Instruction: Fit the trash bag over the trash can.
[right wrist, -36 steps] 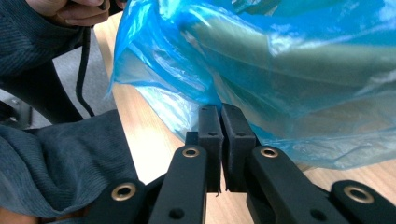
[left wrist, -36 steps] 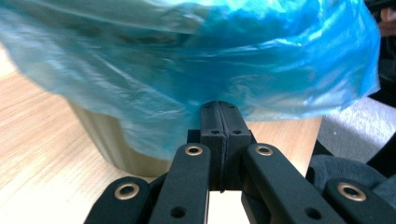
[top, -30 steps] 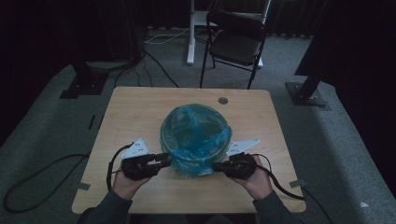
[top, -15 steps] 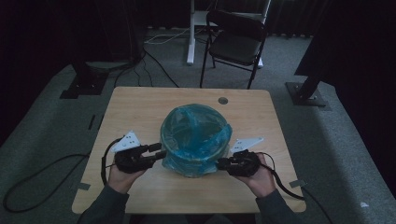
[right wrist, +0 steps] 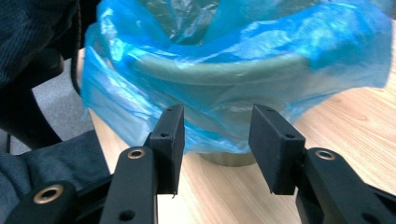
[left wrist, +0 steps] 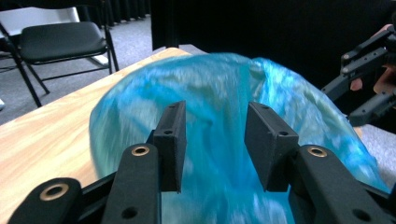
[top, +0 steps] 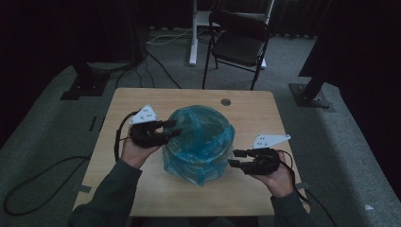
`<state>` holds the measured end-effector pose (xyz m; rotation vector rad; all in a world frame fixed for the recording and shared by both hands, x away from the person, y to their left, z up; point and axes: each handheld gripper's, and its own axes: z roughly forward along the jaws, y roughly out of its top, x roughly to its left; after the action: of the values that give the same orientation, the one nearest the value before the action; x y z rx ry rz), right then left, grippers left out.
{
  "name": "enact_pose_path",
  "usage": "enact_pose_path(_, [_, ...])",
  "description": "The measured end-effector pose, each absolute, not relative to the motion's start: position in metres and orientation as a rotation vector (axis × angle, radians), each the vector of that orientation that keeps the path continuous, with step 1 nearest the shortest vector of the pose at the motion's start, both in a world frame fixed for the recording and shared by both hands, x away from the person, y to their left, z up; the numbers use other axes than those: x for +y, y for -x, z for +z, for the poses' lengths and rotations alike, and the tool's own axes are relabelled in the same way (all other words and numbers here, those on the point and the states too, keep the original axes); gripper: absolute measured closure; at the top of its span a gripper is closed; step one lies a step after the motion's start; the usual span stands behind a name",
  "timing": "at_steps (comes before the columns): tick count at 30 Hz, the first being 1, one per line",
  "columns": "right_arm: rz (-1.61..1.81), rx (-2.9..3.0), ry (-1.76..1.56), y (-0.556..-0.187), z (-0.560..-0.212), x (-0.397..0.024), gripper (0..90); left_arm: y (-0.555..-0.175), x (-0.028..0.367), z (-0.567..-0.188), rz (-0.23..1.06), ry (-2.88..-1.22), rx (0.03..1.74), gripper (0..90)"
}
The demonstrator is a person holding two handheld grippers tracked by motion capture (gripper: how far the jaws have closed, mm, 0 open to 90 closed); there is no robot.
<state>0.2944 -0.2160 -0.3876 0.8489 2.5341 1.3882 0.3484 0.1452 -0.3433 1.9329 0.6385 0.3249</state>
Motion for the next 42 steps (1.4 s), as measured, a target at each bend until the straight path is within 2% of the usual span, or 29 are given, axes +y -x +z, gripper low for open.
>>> enact_pose_path(11, [1.363, 2.493, -0.888, -0.303, -0.393, -0.219, 51.1, -0.38, 0.108, -0.335, 0.278, -2.045, 0.586, 58.9])
enact_pose_path(26, [1.375, 2.475, -0.906, -0.303, -0.396, -0.22, 50.5, -0.402, 0.057, -0.336, 0.322, -2.292, 0.508, 60.2])
enact_pose_path(42, [1.373, 2.473, -0.9, -0.302, -0.397, -0.22, 50.5, -0.423, 0.02, -0.368, 0.492, -2.601, 0.548, 56.5])
